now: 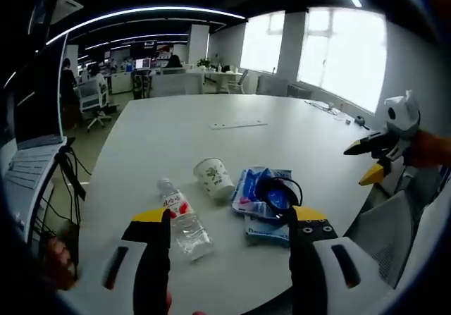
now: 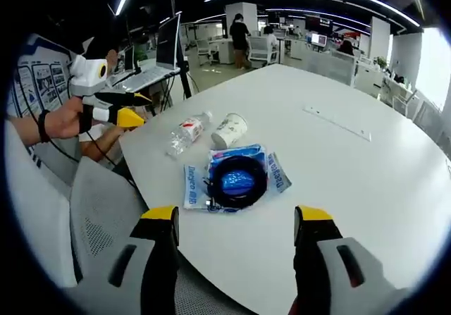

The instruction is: Arrange the tabletop items into an orderly group along one side of the table until the central work area is clear of visible clutter.

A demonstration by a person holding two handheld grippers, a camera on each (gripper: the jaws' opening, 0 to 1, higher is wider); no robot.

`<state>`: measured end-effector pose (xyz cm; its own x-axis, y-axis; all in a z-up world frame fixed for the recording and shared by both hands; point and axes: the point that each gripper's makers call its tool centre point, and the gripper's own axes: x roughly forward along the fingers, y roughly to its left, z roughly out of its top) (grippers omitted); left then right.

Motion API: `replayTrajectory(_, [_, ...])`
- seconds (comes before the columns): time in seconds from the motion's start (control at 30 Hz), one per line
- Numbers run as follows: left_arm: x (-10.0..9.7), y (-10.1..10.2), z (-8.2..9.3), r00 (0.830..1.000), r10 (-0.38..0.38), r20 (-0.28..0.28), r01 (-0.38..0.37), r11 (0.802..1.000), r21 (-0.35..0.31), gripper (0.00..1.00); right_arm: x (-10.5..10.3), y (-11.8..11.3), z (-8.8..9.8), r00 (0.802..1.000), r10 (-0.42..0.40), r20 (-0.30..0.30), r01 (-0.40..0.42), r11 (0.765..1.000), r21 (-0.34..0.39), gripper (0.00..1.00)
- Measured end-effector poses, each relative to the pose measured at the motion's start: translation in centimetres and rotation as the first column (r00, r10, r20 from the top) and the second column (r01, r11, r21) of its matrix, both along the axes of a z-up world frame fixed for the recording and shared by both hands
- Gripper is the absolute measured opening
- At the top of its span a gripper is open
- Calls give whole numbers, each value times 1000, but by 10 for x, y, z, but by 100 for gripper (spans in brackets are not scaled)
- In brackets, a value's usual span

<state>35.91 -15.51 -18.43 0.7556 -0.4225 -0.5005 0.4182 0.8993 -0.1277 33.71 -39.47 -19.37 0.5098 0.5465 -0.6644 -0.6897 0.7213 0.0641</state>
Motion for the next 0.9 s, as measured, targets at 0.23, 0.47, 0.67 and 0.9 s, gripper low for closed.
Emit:
replayTrajectory(0.23, [-3,1,-1,1000,9,-1,-9,1000,-3,69,-3,3,-3,1000,15,-6,-15,1000,-3,66])
replayTrajectory(0.47, [-4,2,-3,1000,11,-4,-11,1000,-4,69,-3,2,-3,1000,10,-8,-10,1000,3,66])
replayTrajectory(0.67, [-4,2,-2,1000,8,0,-8,1000,-3,69,-4,2,-5,1000,11,-10,-11,1000,2,66])
replayTrajectory(0.9, [-4,3,-4,1000,14,-3,-14,1000,-16,69,-5,2,-6,1000,7,-12,-6,1000,6,66])
